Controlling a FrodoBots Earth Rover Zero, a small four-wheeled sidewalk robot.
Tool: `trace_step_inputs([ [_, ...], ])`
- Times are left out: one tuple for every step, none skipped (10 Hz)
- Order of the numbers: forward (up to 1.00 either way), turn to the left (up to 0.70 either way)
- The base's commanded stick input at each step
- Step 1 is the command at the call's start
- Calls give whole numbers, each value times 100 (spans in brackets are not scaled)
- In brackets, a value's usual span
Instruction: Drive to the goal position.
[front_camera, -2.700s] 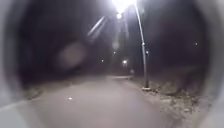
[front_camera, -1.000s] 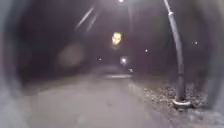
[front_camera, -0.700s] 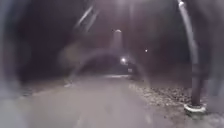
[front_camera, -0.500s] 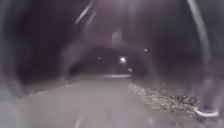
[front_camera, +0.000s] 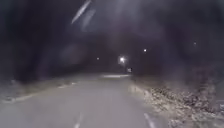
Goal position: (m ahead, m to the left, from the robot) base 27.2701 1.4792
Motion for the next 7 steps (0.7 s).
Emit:
trace_step_inputs([
  [100, 0],
  [100, 0],
  [100, 0],
  [100, 0],
  [100, 0],
  [100, 21],
  [100, 39],
])
